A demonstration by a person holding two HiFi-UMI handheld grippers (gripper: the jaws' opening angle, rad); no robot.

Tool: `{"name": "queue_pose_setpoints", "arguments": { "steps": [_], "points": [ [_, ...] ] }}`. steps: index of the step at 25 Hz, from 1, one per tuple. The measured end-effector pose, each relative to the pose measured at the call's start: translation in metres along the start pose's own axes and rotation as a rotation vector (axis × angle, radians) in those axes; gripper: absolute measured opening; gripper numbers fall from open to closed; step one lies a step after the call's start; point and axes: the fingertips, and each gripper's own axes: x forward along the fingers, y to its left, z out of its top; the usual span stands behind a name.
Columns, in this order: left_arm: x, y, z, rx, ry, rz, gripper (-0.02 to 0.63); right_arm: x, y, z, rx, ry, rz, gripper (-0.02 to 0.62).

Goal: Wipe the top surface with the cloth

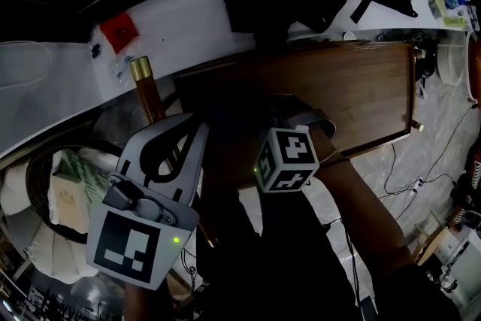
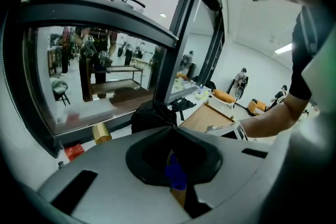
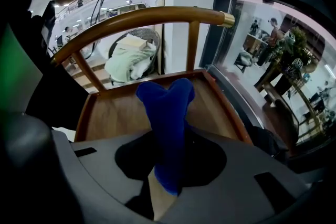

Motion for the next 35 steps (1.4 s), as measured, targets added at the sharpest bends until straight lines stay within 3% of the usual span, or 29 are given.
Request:
{"name": "queue_pose_setpoints", "arguments": {
  "steps": [13, 24, 32, 35],
  "points": [
    [0.005, -0.024, -0.006, -0.001, 0.006, -0.033, 0.011, -0.012, 0.100, -0.025, -0.010, 0.034, 0.158, 0.100],
    [0.008, -0.030, -0.013, 0.012, 0.033, -0.042, 0.011, -0.019, 0.146, -0.037, -0.019, 0.075, 0.319, 0.100],
    [0.015, -0.041, -0.009, 0.039, 0.039, -0.054, 0.011, -0.025, 0.152, -0.036, -0.069, 0.076, 0.393, 0.100],
    [0.016, -0.043, -0.007, 0.038, 0.043, -0.053, 0.011, -0.037, 0.129, -0.034, -0.071, 0.051, 0.352, 0.100]
  ]
}}
